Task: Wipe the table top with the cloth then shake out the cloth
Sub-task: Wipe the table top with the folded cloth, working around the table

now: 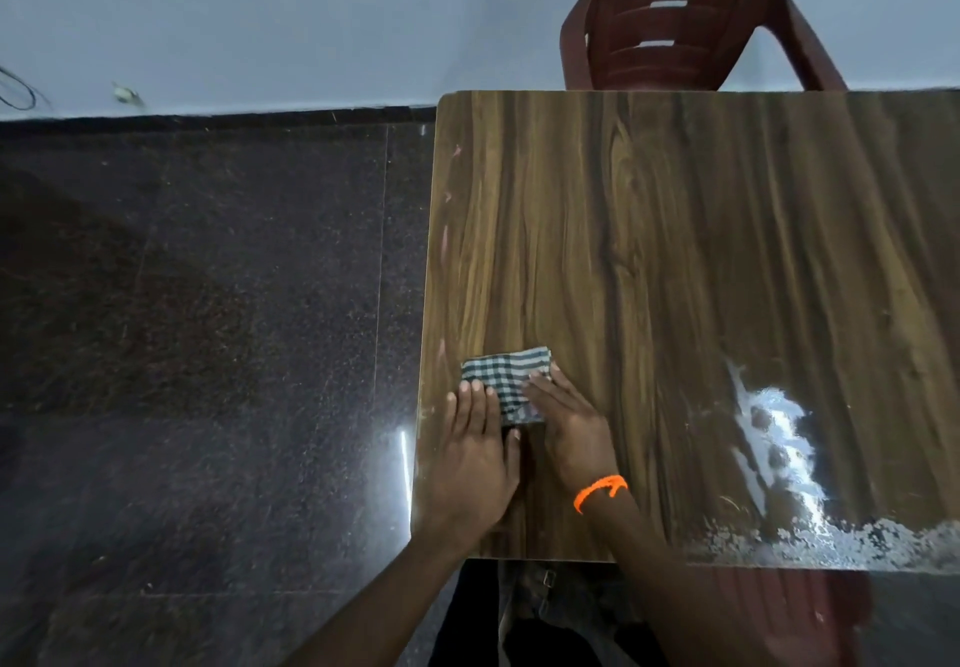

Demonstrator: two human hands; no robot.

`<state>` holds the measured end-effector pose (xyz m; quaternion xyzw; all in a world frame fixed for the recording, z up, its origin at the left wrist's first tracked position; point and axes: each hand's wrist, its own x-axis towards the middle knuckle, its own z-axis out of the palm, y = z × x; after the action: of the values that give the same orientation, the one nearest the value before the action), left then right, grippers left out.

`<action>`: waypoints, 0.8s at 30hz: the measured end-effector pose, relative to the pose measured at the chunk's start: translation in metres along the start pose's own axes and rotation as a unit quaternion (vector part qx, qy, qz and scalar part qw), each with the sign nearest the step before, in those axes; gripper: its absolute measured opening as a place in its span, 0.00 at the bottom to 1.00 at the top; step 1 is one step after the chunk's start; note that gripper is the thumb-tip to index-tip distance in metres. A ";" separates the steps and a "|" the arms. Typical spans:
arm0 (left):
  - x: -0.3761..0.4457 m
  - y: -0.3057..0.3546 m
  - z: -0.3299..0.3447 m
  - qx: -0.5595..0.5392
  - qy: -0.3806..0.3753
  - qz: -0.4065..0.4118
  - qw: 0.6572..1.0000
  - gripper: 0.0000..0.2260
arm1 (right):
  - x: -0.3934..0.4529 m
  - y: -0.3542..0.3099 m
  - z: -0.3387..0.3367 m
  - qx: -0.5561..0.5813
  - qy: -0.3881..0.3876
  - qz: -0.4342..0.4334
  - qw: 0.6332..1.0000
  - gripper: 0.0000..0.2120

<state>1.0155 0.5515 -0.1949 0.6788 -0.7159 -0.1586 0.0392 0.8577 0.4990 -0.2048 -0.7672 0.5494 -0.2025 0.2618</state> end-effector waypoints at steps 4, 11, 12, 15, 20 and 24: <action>0.008 0.025 0.003 -0.019 -0.012 0.036 0.999 0.29 | -0.008 0.024 -0.017 0.013 0.046 0.036 0.998 0.27; 0.039 0.009 -0.009 0.013 -0.005 0.043 0.999 0.30 | 0.029 0.014 0.000 0.014 0.090 0.058 0.994 0.21; 0.036 0.004 -0.009 0.019 -0.001 0.041 0.999 0.30 | 0.030 0.008 0.004 0.014 0.083 0.057 0.995 0.20; 0.012 -0.008 -0.004 0.027 0.004 0.022 0.999 0.30 | 0.012 -0.008 0.018 0.004 0.053 0.045 0.998 0.21; -0.049 -0.004 0.014 0.031 -0.004 -0.005 1.000 0.30 | -0.050 -0.018 0.016 -0.010 -0.003 0.007 1.000 0.25; -0.088 0.032 0.024 0.022 -0.024 -0.011 0.999 0.31 | -0.092 -0.001 -0.002 -0.009 -0.039 -0.008 0.999 0.29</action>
<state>0.9844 0.6432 -0.1948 0.6829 -0.7128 -0.1598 0.0051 0.8283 0.5867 -0.2048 -0.7812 0.5345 -0.1692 0.2746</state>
